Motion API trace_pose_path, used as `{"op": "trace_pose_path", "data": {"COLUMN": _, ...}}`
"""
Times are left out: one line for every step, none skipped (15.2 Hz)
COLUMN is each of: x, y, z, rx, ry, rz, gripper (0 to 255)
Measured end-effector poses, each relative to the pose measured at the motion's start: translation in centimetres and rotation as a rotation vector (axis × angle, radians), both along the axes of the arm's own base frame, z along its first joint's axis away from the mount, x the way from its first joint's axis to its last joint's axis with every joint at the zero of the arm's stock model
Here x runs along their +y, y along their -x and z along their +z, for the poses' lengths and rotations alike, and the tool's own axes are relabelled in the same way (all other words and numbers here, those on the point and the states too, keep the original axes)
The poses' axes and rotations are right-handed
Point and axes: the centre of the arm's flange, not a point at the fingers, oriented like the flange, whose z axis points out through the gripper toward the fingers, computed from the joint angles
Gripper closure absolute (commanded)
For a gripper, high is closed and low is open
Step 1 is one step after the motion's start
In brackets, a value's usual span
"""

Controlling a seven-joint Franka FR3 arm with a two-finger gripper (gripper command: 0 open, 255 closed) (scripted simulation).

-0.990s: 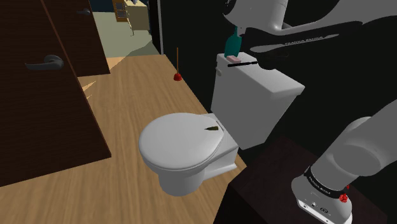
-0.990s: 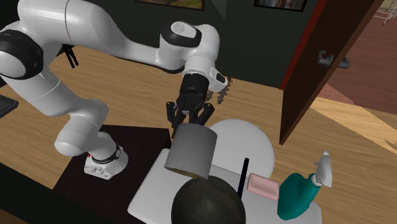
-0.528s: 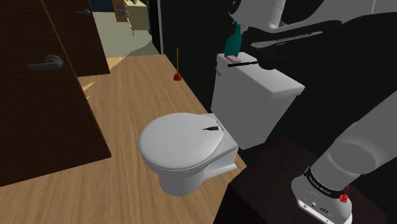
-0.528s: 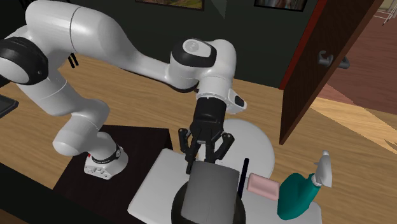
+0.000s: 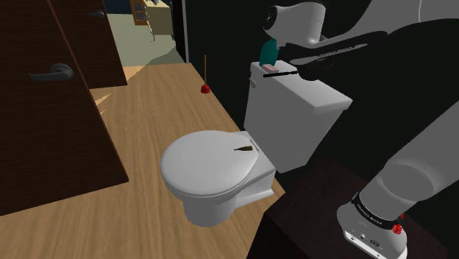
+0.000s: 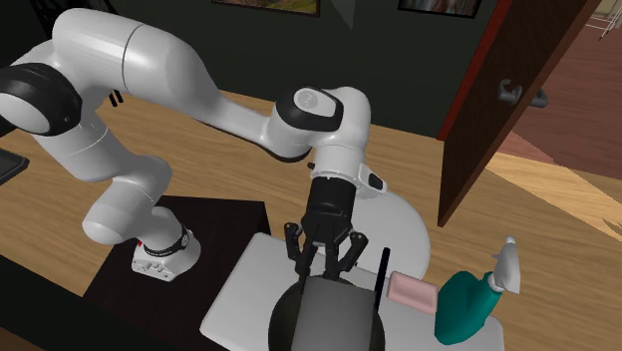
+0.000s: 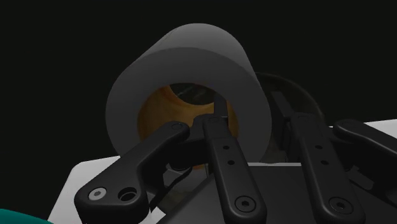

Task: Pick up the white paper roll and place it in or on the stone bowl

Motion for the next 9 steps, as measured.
{"op": "trace_pose_path", "data": {"x": 0.0, "y": 0.0, "z": -0.6, "rx": 0.0, "ry": 0.0, "rz": 0.0, "gripper": 255}}
{"op": "trace_pose_path", "data": {"x": 0.0, "y": 0.1, "z": -1.2, "rx": 0.0, "ry": 0.0, "rz": 0.0, "gripper": 255}}
{"op": "trace_pose_path", "data": {"x": 0.0, "y": 0.1, "z": -1.6, "rx": 0.0, "ry": 0.0, "rz": 0.0, "gripper": 255}}
{"op": "trace_pose_path", "data": {"x": 0.0, "y": 0.0, "z": -1.8, "rx": 0.0, "ry": 0.0, "rz": 0.0, "gripper": 255}}
{"op": "trace_pose_path", "data": {"x": 0.0, "y": 0.0, "z": -1.9, "rx": 0.0, "ry": 0.0, "rz": 0.0, "gripper": 255}}
{"op": "trace_pose_path", "data": {"x": 0.0, "y": 0.0, "z": -2.0, "rx": 0.0, "ry": 0.0, "rz": 0.0, "gripper": 255}}
{"op": "trace_pose_path", "data": {"x": 0.0, "y": 0.0, "z": -2.0, "rx": 0.0, "ry": 0.0, "rz": 0.0, "gripper": 255}}
{"op": "trace_pose_path", "data": {"x": 0.0, "y": 0.0, "z": -2.0, "rx": 0.0, "ry": 0.0, "rz": 0.0, "gripper": 255}}
{"op": "trace_pose_path", "data": {"x": 0.0, "y": 0.0, "z": -2.0, "rx": 0.0, "ry": 0.0, "rz": 0.0, "gripper": 255}}
